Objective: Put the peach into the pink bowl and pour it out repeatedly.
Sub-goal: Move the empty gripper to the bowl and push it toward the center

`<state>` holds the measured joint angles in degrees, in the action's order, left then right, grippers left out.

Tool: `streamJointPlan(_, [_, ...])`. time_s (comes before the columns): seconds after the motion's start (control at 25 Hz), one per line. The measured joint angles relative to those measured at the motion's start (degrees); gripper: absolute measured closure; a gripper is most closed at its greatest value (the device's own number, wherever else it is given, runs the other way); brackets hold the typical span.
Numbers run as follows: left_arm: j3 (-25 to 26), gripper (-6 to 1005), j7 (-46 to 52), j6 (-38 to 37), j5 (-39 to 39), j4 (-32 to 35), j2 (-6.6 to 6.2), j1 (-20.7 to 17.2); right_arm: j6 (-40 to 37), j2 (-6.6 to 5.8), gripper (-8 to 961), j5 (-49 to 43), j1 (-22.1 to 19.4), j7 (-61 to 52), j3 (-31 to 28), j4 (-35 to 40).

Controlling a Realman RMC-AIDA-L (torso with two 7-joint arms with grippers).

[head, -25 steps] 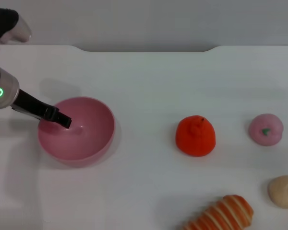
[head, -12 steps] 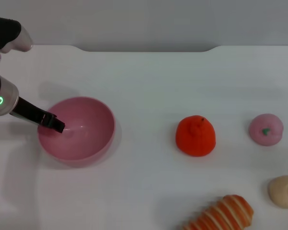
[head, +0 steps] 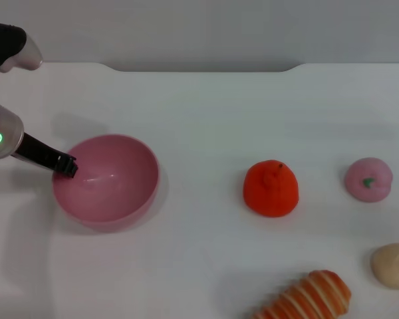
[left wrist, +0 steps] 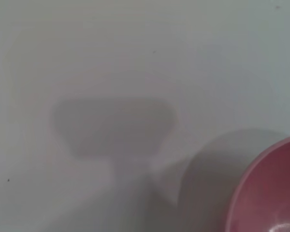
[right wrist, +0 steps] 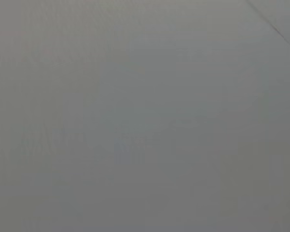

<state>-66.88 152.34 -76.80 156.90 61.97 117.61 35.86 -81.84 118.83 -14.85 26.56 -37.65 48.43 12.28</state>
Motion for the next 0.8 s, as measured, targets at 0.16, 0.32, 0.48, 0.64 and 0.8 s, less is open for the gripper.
streamJointPlan(0.16, [0.2, 834, 0.0, 0.0, 0.0, 0.1, -0.02, -0.4, 0.0, 0.0, 298, 0.0, -0.1, -1.9, 0.0, 0.0])
streamJointPlan(0.32, [-0.1, 912, 0.0, -0.1, -0.1, 0.6, -0.01, -0.7, 0.0, -0.07, 298, -0.1, -0.3, -4.3, 0.0, 0.2])
streamJointPlan(0.48, [0.0, 939, 0.0, 0.8, -0.3, 0.9, 0.03, -1.4, -1.4, -0.73, 297, -1.5, -1.1, -13.9, 0.1, 2.3])
streamJointPlan(0.64, [0.1, 947, 0.0, 1.9, -0.5, 1.5, 0.1, -1.6, -8.5, -4.04, 297, -13.5, -3.2, -35.5, 0.1, 11.0])
streamJointPlan(0.8, [-0.2, 947, -0.5, 2.7, -0.6, 1.5, 0.17, -1.5, -17.6, -9.41, 297, -35.7, -2.1, -52.6, -1.3, 25.3])
